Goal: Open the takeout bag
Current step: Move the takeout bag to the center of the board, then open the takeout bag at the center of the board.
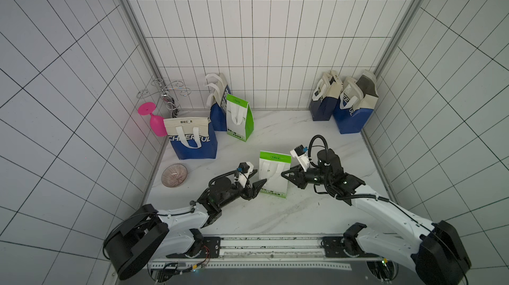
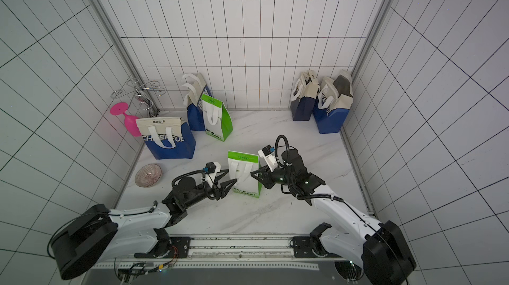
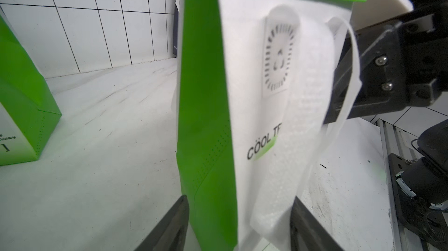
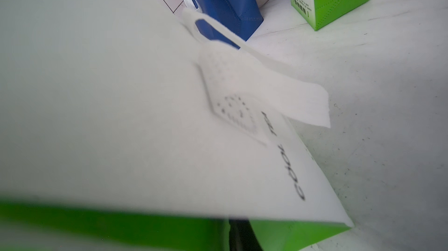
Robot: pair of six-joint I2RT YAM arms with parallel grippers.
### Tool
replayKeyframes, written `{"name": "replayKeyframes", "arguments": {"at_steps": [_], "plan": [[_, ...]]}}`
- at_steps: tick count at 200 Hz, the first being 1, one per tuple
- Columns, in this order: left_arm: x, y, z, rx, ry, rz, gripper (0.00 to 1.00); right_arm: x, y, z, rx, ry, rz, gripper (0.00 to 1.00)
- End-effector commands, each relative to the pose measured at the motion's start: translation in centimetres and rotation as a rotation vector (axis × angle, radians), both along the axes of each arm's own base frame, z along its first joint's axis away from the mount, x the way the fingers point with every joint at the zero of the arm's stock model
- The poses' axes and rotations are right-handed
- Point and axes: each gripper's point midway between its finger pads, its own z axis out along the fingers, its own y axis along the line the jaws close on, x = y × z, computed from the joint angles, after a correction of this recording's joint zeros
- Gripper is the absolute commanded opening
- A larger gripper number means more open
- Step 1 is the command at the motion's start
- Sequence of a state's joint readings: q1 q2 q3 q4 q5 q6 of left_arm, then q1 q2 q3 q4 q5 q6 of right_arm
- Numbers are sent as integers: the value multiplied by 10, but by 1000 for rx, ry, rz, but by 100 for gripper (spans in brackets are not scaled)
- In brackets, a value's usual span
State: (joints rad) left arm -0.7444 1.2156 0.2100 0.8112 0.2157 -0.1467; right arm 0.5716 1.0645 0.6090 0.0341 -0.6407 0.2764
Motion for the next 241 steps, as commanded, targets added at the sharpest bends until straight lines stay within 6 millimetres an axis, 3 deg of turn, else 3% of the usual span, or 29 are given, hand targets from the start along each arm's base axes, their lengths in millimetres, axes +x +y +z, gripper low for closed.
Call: {"name": "replayKeyframes", "arguments": {"at_steps": [1, 44, 86, 119, 141, 159, 213, 241], "plan": [[-1, -15, 22, -58, -68, -68, 62, -8, -10, -24, -57, 44, -32, 24], [-13, -30, 22, -91, -61, -186, 48, -7, -21, -26, -95, 47, -91, 29], [-15, -37, 22, -110, -48, -222, 31, -9, -32, -11, -101, 13, -140, 40], [-15, -35, 22, -115, -44, -208, 21, -11, -44, -1, -129, 14, -192, 43], [-15, -36, 22, -117, -40, -206, 20, -14, -57, 6, -167, 46, -249, 45], [-15, -40, 21, -116, -29, -213, 28, -19, -63, 14, -183, 42, -258, 46], [-17, -49, 17, -105, -10, -228, 25, -26, -75, 64, -230, -179, -210, 43], [-16, -49, 17, -106, -12, -223, 16, -26, -73, 109, -297, -334, -169, 42]]}}
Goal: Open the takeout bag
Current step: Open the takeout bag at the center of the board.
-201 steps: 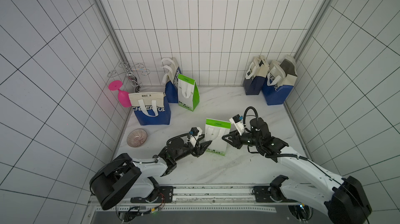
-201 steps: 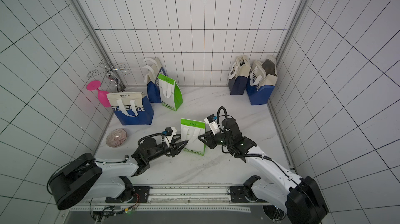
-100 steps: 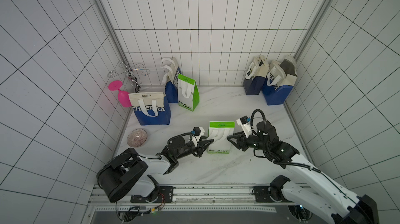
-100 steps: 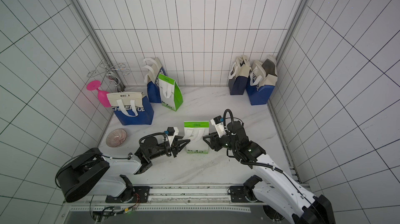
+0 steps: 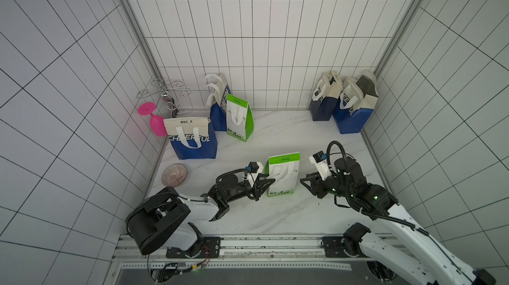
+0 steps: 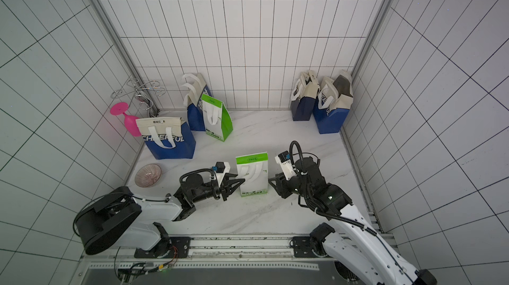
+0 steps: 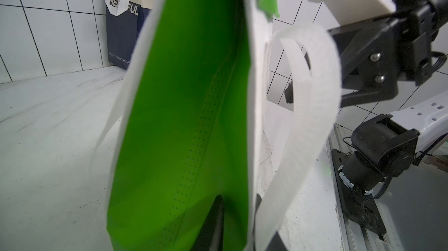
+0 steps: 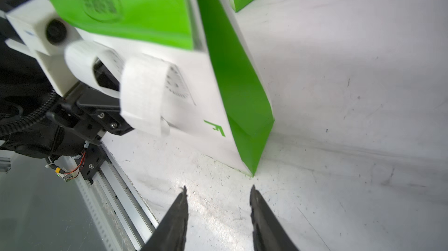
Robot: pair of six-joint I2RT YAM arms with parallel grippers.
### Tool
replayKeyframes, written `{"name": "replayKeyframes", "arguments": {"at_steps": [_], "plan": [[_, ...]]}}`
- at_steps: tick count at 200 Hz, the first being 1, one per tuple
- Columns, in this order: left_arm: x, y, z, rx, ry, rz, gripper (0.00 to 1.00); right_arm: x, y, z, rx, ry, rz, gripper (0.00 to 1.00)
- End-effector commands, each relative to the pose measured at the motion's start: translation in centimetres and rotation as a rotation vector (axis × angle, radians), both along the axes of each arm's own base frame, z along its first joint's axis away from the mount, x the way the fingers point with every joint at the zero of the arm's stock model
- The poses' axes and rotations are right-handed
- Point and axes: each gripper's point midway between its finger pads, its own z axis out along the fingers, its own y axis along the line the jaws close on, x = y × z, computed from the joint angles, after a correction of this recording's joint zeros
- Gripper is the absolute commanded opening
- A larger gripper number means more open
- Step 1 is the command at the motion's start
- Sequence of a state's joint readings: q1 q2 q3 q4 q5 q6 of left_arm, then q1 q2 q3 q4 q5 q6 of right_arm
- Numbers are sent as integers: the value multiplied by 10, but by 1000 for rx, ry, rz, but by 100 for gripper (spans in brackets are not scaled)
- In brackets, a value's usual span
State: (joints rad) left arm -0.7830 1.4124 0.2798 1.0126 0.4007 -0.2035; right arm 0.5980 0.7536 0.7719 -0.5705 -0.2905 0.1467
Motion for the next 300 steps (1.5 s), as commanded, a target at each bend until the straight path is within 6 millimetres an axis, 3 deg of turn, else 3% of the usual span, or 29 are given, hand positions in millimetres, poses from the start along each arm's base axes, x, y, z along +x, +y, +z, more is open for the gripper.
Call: {"name": "replayKeyframes", "arguments": {"at_steps": [1, 19, 50, 104, 129, 203, 269, 300], "plan": [[2, -6, 8, -15, -21, -5, 16, 2, 1, 81, -44, -231, 65, 42], [1, -7, 8, -15, -21, -9, 9, 4, 8, 104, -70, -340, 107, 41], [0, -7, 11, -20, -25, -10, 0, 10, 32, 122, -148, -556, 199, 42], [0, -7, 10, -16, -24, -6, 0, 18, 89, 128, -331, -850, 301, 44], [-1, -6, 10, -14, -28, -5, 0, 25, 106, 118, -419, -894, 321, 44], [-1, -6, 11, -9, -36, -4, 0, 30, 116, 99, -472, -910, 353, 43], [-1, -5, 9, 3, -40, -1, 0, 11, 115, 87, -448, -911, 465, 38], [-1, -6, 10, 3, -40, -4, 0, 5, 115, 69, -489, -862, 533, 38]]}}
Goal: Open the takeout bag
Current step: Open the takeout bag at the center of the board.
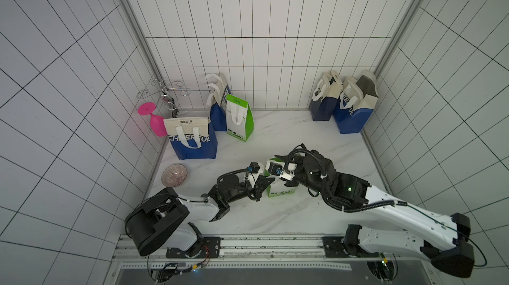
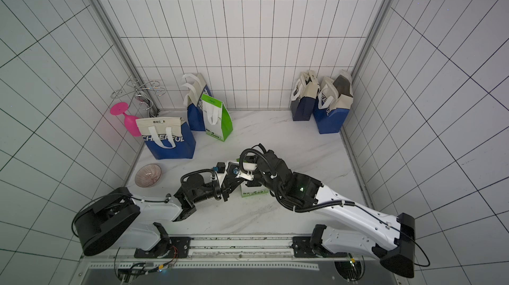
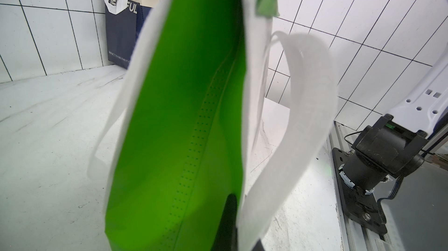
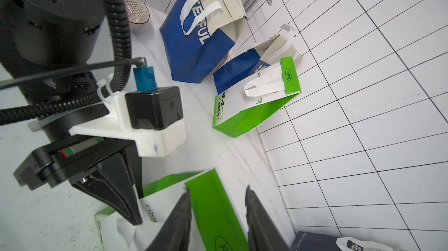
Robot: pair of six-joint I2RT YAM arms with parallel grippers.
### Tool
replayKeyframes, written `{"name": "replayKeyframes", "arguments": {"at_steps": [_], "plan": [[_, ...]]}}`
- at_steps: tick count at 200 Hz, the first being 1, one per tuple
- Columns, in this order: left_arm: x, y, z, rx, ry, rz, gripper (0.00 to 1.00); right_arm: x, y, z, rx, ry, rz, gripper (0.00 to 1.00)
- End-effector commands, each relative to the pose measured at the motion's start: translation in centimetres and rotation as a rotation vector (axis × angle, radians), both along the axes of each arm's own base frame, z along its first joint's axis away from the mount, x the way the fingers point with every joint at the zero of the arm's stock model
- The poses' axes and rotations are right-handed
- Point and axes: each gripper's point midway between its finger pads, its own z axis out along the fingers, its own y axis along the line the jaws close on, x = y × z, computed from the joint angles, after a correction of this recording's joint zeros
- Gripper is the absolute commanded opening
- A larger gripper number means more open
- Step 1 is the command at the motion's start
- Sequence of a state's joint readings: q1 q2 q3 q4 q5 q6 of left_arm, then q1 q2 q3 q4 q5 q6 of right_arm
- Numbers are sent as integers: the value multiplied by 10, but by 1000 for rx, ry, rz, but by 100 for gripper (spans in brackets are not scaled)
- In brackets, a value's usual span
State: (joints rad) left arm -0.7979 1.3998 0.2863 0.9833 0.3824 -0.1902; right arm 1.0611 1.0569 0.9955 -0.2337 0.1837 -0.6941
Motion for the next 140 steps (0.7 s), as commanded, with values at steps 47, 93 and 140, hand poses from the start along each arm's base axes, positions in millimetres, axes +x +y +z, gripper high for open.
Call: {"name": "replayKeyframes", "arguments": {"at_steps": [47, 93, 140], "plan": [[0, -3, 9, -7, -33, -5, 0, -3, 5, -25, -97, 30, 36, 42], [1, -3, 9, -5, -35, -3, 0, 6, 6, -21, -105, -4, 4, 45], [1, -3, 9, -3, -34, -4, 0, 11, 6, -29, -141, -16, -19, 46]]}}
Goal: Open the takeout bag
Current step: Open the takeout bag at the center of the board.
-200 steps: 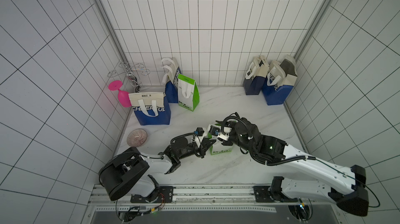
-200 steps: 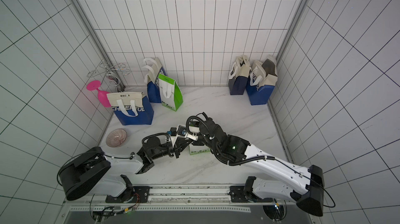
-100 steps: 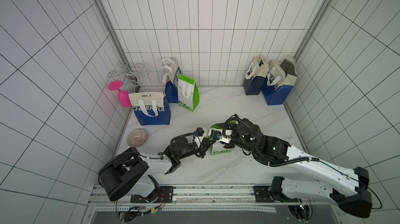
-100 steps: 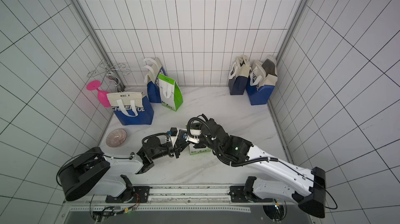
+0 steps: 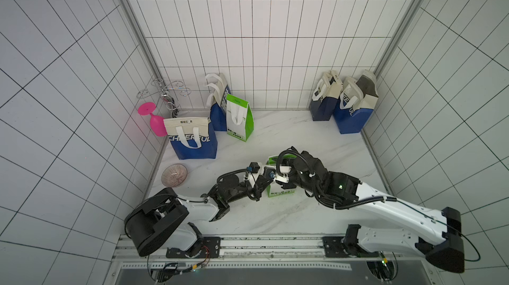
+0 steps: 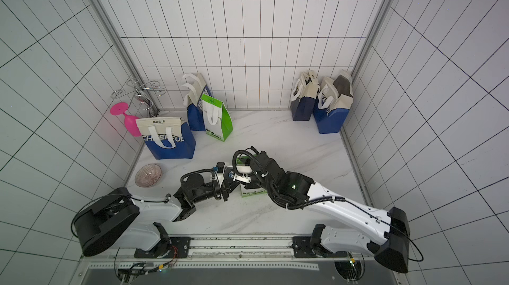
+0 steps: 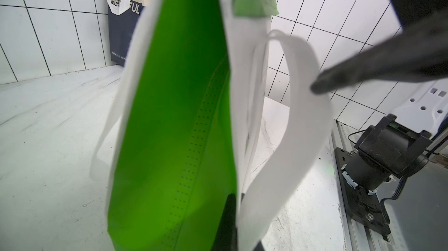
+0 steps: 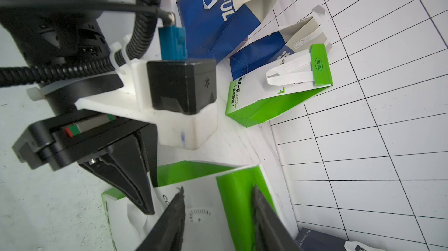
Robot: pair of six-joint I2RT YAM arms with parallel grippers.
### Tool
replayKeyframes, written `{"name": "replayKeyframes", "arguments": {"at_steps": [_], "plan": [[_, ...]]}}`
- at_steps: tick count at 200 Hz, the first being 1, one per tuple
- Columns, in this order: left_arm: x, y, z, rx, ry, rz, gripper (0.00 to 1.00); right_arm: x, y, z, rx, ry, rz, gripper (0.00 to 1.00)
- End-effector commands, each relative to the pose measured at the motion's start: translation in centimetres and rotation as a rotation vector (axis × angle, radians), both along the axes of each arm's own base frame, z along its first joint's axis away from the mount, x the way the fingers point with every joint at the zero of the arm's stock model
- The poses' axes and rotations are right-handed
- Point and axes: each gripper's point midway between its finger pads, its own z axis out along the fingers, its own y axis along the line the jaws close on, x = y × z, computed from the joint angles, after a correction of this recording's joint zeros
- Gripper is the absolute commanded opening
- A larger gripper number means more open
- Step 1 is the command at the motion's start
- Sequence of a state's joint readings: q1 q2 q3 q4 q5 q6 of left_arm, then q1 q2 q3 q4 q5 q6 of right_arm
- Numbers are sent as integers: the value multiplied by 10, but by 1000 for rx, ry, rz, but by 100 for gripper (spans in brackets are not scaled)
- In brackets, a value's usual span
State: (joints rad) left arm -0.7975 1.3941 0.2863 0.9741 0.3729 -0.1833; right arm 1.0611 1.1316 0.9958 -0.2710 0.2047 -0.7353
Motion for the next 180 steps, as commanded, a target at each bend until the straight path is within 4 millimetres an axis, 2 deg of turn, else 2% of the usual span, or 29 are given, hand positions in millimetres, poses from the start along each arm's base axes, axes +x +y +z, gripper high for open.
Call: {"name": "replayKeyframes", "arguments": {"at_steps": [1, 97, 145, 180], "plan": [[-1, -4, 9, -8, -30, -14, 0, 5, 1, 5, -14, -37, -16, 46], [-3, -4, 11, -10, -35, -26, 0, 30, 0, 8, -63, -169, -129, 46], [-4, -4, 10, -9, -34, -28, 0, 38, 1, 11, -63, -210, -161, 44], [-3, -4, 10, -7, -35, -25, 0, 35, 4, 5, -77, -199, -145, 40]]}}
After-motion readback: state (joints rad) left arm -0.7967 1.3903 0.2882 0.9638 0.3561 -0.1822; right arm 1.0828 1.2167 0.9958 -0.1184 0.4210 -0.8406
